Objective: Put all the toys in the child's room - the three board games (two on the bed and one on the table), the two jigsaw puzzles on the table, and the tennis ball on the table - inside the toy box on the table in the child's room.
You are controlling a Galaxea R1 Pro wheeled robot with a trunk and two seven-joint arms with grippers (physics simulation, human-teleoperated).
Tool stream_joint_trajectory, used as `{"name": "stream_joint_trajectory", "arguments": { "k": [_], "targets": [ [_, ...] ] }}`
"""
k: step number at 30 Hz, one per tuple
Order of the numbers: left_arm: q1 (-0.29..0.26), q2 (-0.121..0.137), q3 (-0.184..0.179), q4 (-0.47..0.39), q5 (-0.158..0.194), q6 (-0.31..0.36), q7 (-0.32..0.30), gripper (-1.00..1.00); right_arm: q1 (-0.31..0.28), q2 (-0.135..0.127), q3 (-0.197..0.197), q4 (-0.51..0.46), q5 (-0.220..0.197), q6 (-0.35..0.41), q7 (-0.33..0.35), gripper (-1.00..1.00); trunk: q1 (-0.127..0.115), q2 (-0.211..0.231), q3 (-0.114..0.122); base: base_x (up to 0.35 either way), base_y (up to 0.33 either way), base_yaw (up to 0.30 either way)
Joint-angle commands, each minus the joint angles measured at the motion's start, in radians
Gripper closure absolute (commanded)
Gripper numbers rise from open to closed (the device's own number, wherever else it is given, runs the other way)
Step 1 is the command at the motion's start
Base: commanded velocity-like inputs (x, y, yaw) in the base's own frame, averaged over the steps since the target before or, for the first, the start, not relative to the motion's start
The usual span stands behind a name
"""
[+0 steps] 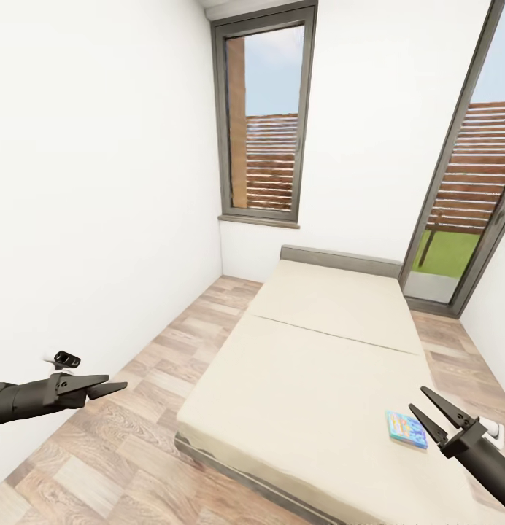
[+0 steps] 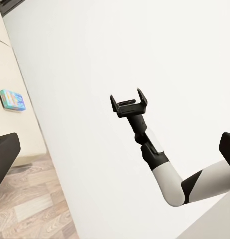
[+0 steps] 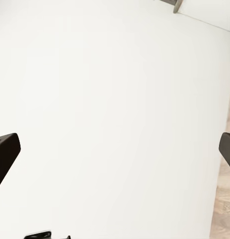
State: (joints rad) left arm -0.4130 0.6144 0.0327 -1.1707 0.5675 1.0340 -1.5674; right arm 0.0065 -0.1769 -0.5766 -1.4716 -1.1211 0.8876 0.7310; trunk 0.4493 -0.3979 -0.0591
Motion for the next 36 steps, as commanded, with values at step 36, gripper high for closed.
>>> {"name": "stream_joint_trajectory", "arguments": {
  "k": [36],
  "targets": [
    [-0.001,-0.002,-0.001,0.0,0.0,0.011,-0.003,-1.0,0.0,-0.001,-0.005,0.035,-0.002,0.004,0.001,-1.0,0.001,-0.002,-0.002,0.0,0.0,-0.255]
  ]
}}
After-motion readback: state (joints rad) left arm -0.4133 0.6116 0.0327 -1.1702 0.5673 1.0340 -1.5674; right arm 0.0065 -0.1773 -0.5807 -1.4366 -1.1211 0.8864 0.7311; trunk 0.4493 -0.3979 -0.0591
